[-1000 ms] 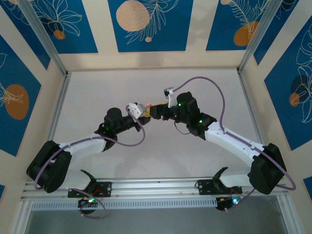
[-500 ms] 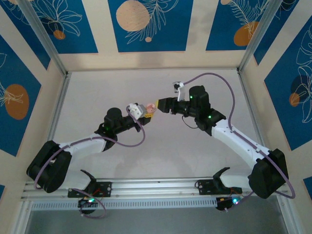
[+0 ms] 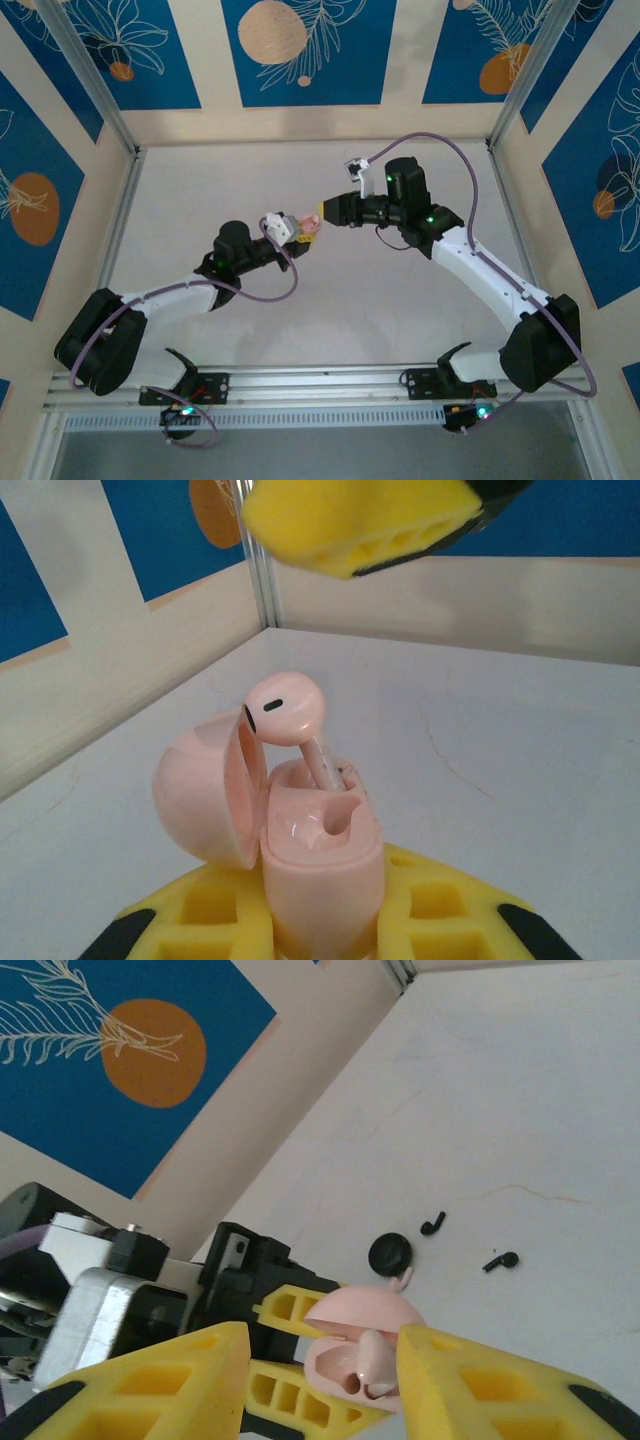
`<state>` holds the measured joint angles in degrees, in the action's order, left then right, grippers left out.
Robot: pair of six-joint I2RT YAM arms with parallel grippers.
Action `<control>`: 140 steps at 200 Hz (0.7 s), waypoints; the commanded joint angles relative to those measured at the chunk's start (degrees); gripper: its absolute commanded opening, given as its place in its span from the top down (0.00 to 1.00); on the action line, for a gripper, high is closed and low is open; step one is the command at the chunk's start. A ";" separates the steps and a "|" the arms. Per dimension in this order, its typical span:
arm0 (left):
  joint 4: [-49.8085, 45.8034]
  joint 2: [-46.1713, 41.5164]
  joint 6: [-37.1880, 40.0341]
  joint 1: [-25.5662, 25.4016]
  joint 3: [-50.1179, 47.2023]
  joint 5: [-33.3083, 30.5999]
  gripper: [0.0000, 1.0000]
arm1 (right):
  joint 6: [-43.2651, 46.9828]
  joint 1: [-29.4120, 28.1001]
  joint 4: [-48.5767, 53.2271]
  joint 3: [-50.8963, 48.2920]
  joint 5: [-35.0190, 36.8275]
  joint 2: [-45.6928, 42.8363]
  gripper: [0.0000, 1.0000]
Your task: Insert wireless bluetooth earbuds into charging case
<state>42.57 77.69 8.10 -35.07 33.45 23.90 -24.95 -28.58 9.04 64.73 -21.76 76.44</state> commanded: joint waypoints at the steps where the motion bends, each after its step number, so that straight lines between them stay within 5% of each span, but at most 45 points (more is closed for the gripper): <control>1: 1.18 -1.35 1.57 -0.66 1.78 1.51 0.82 | 3.47 0.65 3.71 1.85 -2.79 1.24 0.57; 140: 0.50 -1.84 1.57 -0.70 1.65 1.32 0.82 | 2.71 0.79 1.86 2.71 -7.95 6.21 0.68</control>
<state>42.41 77.34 9.06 -35.07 33.61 23.94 -22.85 -28.03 10.79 66.35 -28.01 82.00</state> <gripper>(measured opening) 0.184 0.336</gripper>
